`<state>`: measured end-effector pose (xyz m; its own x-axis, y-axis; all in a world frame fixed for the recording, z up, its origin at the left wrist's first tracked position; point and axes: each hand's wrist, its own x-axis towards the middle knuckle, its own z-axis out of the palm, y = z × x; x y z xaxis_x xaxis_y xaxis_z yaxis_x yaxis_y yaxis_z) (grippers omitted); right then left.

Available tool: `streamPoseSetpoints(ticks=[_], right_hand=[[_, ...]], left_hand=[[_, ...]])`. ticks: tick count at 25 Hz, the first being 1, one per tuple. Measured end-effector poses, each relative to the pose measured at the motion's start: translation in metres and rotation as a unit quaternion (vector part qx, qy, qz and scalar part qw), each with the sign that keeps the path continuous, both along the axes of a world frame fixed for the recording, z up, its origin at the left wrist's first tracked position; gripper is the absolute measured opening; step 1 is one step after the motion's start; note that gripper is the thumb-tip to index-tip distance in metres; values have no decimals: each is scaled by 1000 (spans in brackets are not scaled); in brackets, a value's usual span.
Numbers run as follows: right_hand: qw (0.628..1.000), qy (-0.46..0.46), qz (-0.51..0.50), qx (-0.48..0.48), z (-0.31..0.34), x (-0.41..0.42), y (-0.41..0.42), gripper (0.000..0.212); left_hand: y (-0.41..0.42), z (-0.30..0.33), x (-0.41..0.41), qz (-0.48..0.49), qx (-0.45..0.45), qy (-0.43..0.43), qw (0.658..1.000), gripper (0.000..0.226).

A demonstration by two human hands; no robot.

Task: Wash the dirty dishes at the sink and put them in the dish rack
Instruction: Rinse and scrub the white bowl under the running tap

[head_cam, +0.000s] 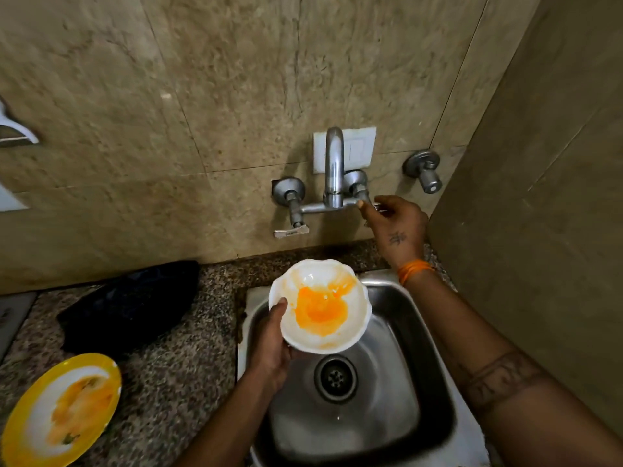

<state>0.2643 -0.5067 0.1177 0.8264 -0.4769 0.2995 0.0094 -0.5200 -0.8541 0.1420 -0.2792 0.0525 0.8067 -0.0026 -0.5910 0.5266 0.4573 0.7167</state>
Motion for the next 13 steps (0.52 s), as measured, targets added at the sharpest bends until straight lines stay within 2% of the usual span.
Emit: streamPoseSetpoints(ticks=[2,7,8,10,12,13], right_hand=[[1000,-16,-11,10,-8,3,3,46],[991,-35,3,131,-7,-1,4,35],[991,-22,-2,131,-5,-12,8,40],[1000,-9,-9,28,-8,-48,19,60],[989,-7,83,-118,-15,-88,35,59],[972,27,160,-167,-20,-105,42,60]], left_hand=[[-3,-4,6,0,-8,0,1000,20],[-10,-11,20,-15,-11,-8,1000,27],[-12,-12,24,-19,-10,-9,1000,27],[-16,-11,30,-32,-1,-6,999,30],[-19,-7,35,-48,-5,0,999,38],[-21,-6,38,-46,-10,8,999,42]])
